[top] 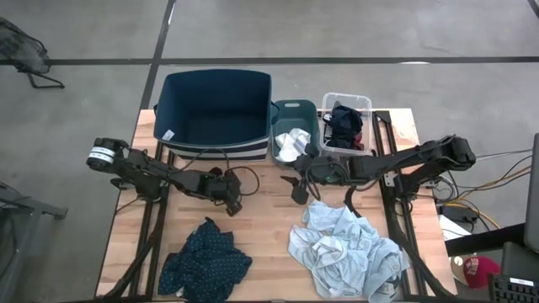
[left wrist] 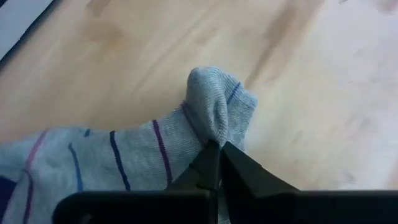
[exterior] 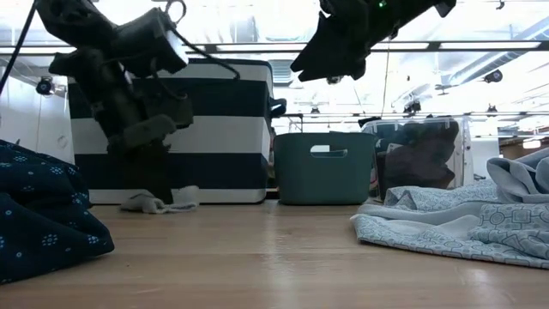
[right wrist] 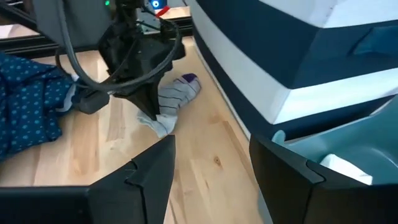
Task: Pick & Place Cloths
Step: Put the gray and white sock into the green bin
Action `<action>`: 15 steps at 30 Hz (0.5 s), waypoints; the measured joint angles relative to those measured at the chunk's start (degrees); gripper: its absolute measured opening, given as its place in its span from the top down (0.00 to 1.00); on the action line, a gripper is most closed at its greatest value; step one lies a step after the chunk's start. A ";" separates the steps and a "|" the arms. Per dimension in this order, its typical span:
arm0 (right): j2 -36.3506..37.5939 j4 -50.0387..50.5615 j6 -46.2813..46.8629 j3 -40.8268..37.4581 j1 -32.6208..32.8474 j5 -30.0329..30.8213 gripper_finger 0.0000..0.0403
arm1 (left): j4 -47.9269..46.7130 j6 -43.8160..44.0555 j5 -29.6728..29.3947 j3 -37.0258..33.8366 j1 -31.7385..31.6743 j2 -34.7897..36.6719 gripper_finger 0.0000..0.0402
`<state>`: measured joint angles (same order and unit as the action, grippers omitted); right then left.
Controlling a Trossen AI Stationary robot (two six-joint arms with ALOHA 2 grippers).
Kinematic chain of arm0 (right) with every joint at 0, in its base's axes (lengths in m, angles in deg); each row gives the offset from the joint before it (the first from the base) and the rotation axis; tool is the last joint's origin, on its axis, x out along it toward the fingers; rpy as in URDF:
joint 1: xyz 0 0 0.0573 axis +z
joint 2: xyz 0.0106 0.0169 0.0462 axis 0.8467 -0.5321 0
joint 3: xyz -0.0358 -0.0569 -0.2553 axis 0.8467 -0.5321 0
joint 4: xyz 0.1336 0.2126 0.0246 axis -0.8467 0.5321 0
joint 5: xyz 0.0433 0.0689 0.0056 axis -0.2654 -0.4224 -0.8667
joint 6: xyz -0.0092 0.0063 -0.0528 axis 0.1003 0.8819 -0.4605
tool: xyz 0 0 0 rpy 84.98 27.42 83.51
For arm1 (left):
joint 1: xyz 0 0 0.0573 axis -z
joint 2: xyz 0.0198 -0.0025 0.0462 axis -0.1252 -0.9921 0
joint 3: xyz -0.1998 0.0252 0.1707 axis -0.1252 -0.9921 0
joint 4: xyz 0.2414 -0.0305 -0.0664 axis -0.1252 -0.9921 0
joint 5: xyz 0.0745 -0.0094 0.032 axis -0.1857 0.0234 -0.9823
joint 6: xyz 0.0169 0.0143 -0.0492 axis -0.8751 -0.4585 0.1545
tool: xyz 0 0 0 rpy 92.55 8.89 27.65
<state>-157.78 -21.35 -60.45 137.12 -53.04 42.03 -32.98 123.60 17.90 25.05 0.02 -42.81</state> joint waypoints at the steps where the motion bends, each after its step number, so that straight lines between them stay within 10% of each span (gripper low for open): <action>1: 0.00 0.01 -0.02 -0.11 0.33 -0.01 0.51 | 0.95 -0.97 0.19 0.17 0.13 0.00 0.97; 15: -1.62 -1.56 -7.67 -0.71 3.50 -11.76 0.56 | 11.25 -16.86 -1.00 7.31 8.08 0.00 0.99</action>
<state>-159.39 -22.91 -68.12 136.41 -49.53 30.27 -21.73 106.74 16.91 32.36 8.10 -42.81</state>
